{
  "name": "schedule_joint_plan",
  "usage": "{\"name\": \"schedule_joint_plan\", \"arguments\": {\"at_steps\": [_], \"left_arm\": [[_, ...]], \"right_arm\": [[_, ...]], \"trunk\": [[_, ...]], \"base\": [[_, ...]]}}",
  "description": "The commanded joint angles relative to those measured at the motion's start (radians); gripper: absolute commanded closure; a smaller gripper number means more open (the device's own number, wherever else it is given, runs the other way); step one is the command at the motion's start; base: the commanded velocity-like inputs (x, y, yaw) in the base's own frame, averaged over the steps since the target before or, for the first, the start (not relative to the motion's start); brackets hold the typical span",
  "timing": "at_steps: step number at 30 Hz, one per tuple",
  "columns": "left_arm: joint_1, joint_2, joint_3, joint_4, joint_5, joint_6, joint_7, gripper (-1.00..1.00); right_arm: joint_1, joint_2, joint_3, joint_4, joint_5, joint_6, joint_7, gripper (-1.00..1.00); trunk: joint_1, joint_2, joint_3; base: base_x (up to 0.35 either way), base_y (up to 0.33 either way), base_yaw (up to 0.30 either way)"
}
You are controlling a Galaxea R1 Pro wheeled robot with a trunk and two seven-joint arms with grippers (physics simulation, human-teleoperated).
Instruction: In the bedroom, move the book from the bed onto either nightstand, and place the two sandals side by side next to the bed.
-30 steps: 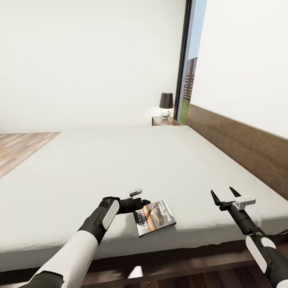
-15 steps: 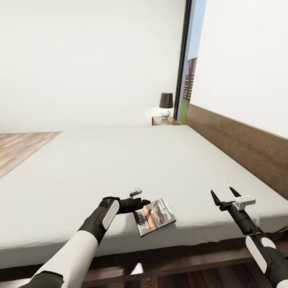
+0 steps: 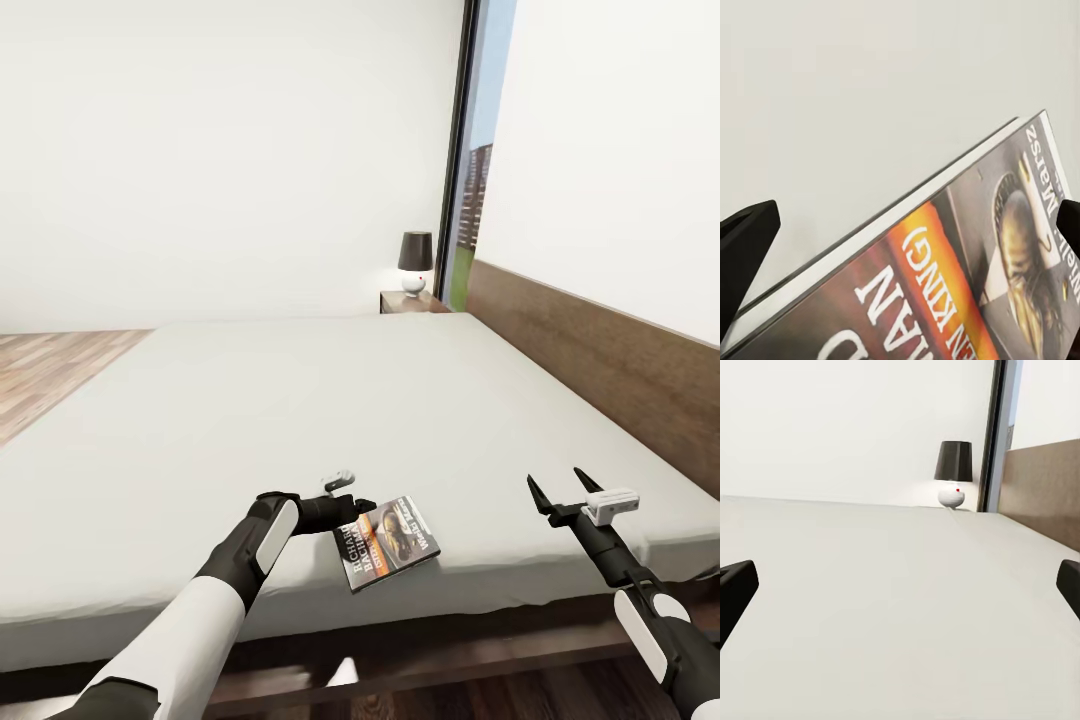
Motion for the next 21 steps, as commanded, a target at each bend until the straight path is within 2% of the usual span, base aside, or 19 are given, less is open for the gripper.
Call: {"name": "schedule_joint_plan", "arguments": {"at_steps": [1, 4, 12, 21], "left_arm": [[0.000, 0.000, -0.001, 0.001, -0.010, 0.007, 0.003, -1.00], [0.000, 0.000, -0.001, 0.000, -0.010, 0.007, 0.003, -1.00], [0.000, 0.000, -0.001, 0.000, -0.010, 0.007, 0.003, -1.00], [0.000, 0.000, -0.001, 0.000, -0.010, 0.007, 0.003, -1.00]], "right_arm": [[-0.001, 0.000, -0.001, 0.001, -0.010, 0.000, 0.010, -1.00], [-0.001, 0.000, -0.001, 0.001, -0.010, 0.000, 0.010, -1.00], [-0.001, 0.000, -0.001, 0.001, -0.010, 0.000, 0.010, -1.00], [-0.001, 0.000, 0.000, 0.001, -0.010, 0.000, 0.010, -1.00]], "trunk": [[0.000, 0.000, -0.001], [0.000, 0.000, -0.001], [-0.031, 0.056, 0.024], [-0.035, 0.063, 0.027]], "base": [[0.000, 0.000, 0.000], [0.000, 0.000, 0.000], [0.000, 0.000, 0.000], [0.000, 0.000, 0.000]]}}
